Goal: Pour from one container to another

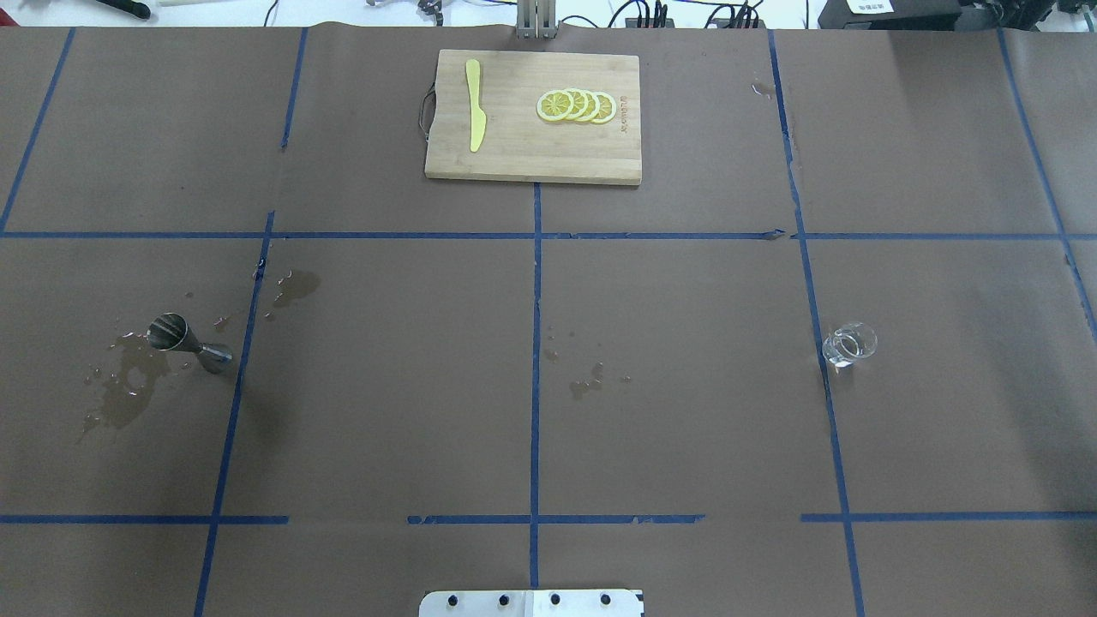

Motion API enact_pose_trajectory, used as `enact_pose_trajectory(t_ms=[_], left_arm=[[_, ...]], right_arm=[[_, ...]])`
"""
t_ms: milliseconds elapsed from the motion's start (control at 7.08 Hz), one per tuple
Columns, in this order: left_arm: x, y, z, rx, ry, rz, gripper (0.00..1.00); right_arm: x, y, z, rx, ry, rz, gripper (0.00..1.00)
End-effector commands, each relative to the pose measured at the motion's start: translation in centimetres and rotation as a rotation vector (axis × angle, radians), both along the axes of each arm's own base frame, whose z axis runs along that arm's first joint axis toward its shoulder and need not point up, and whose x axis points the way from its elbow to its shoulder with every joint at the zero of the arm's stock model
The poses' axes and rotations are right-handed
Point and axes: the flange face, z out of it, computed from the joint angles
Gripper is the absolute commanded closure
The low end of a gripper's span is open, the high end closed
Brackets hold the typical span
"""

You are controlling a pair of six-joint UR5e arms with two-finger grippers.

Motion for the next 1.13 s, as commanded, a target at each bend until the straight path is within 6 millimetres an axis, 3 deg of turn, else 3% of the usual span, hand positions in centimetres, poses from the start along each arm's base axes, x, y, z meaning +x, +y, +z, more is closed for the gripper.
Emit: enact_pose_trajectory(t_ms=[0, 282, 565, 847, 988], left_arm=[[0.0, 0.1, -3.8, 0.117, 0.001, 0.018, 0.0], [0.4, 0.1, -4.7, 0.153, -0.006, 0.04, 0.0], [1.1, -0.3, -3.9, 0.139, 0.0, 0.056, 0.0], [1.2, -0.2, -5.5, 0.196, 0.012, 0.052, 0.0], [3.1, -0.9, -6.8, 0.272, 0.048, 0.093, 0.0]], right_arm=[[-1.2, -0.3, -0.2, 0.004, 0.0, -0.03, 0.0], [-1.3, -0.4, -0.3, 0.007, -0.003, -0.028, 0.0], [-1.3, -0.4, -0.6, 0.011, -0.007, -0.025, 0.0], [-1.3, -0.4, -0.7, 0.015, -0.009, -0.026, 0.0], [-1.4, -0.4, -0.9, 0.028, -0.028, -0.028, 0.0]])
